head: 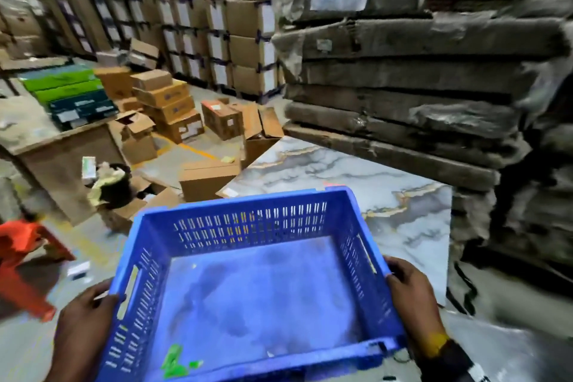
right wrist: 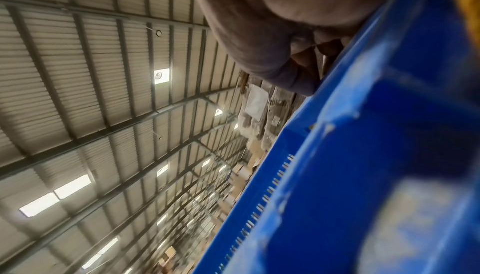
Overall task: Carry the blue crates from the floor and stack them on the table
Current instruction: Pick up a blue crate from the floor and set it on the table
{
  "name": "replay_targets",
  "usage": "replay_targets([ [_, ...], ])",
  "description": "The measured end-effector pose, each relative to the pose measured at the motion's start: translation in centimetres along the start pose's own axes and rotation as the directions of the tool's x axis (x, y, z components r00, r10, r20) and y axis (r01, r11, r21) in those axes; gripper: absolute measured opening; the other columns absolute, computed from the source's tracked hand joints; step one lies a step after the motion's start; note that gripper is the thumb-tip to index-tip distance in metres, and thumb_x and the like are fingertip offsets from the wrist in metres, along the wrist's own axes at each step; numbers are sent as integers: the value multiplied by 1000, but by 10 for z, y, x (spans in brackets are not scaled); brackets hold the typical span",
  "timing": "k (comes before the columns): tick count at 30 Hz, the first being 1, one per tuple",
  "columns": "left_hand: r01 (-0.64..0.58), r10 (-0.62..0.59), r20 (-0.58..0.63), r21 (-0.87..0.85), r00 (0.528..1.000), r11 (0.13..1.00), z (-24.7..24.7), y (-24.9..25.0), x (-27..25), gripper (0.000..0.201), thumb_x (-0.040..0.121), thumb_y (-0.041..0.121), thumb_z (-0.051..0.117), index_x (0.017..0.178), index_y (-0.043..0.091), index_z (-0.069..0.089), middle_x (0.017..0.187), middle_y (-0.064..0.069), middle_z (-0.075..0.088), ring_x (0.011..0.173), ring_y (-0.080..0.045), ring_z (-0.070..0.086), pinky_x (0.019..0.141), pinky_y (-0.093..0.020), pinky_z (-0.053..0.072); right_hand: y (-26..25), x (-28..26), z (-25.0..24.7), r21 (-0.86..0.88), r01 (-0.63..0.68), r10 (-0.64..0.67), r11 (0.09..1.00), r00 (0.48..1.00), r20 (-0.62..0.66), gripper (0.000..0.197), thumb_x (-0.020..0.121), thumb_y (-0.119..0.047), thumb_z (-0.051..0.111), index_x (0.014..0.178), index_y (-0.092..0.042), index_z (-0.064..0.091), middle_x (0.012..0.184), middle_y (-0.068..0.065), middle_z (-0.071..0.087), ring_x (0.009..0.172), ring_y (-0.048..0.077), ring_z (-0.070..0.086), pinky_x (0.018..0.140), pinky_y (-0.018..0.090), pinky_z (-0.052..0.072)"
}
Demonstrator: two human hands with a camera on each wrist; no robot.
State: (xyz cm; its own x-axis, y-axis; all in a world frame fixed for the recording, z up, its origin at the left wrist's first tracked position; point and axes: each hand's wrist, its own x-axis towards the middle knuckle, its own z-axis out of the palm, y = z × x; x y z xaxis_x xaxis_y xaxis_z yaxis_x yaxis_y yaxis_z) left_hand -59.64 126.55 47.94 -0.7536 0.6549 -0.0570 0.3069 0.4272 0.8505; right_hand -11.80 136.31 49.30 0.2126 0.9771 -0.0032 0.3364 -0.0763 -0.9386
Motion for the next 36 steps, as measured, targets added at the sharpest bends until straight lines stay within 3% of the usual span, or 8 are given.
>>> replay_targets([
  [2, -30, 30, 58, -6, 998, 1000, 19, 13, 31, 18, 85, 20, 67, 100, 26, 73, 87, -15, 76, 76, -35, 70, 77, -52, 57, 4, 8, 8, -18, -13, 12, 1000, 998, -64, 40, 79, 9, 49, 97, -20, 70, 95, -4, 74, 88, 17, 67, 80, 33, 53],
  [7, -134, 140, 126, -49, 982, 990, 60, 52, 105, 25, 91, 5, 66, 112, 15, 73, 94, -17, 70, 87, -27, 61, 81, -41, 45, 9, 35, 41, -67, -14, -3, 998, 970, -242, 40, 84, 8, 53, 108, -20, 67, 95, 15, 69, 88, 33, 64, 69, 26, 45],
  [11, -200, 222, 199, -125, 955, 972, 85, 81, 144, 49, 74, 31, 59, 120, 20, 71, 91, -15, 72, 90, -32, 69, 81, -46, 49, 6, 49, 62, -139, -48, -6, 989, 931, -365, 44, 84, 6, 53, 112, -22, 70, 103, 12, 68, 89, 26, 64, 68, 2, 39],
  [18, -258, 301, 309, -174, 902, 950, 156, 115, 194, 52, 75, 30, 50, 122, 25, 70, 91, -13, 75, 65, -26, 62, 71, -48, 55, -8, 60, 63, -203, -128, 5, 971, 856, -516, 41, 84, 9, 51, 112, -15, 71, 89, 14, 71, 69, 21, 60, 59, 9, 41],
  [22, -343, 358, 339, -104, 870, 934, 199, 134, 205, 38, 90, 12, 58, 125, 23, 71, 96, -22, 77, 66, -38, 64, 58, -34, 37, -4, 78, 50, -215, -187, 36, 959, 827, -561, 40, 86, 4, 50, 114, -18, 70, 74, 16, 69, 46, 13, 48, 46, 14, 38],
  [26, -341, 349, 370, -90, 861, 936, 251, 159, 210, 40, 92, 7, 58, 126, 24, 70, 85, -16, 76, 54, -27, 57, 55, -33, 41, 6, 110, 28, -202, -209, 51, 957, 805, -591, 40, 87, 2, 49, 118, -16, 68, 95, 21, 70, 72, 27, 63, 60, 23, 41],
  [30, -331, 343, 403, -102, 849, 938, 317, 198, 208, 40, 93, 6, 56, 125, 26, 70, 73, -17, 71, 47, -25, 49, 50, -31, 34, 16, 154, -1, -154, -231, 85, 961, 772, -630, 40, 85, 5, 50, 119, -8, 67, 97, 18, 72, 74, 26, 61, 66, 28, 45],
  [36, -375, 352, 504, -60, 789, 925, 433, 248, 204, 41, 93, 9, 54, 127, 26, 69, 109, -13, 74, 88, -38, 69, 70, -39, 49, 51, 214, -41, -58, -280, 171, 958, 724, -668, 38, 84, 8, 51, 118, -1, 66, 115, 21, 68, 104, 32, 65, 92, 38, 47],
])
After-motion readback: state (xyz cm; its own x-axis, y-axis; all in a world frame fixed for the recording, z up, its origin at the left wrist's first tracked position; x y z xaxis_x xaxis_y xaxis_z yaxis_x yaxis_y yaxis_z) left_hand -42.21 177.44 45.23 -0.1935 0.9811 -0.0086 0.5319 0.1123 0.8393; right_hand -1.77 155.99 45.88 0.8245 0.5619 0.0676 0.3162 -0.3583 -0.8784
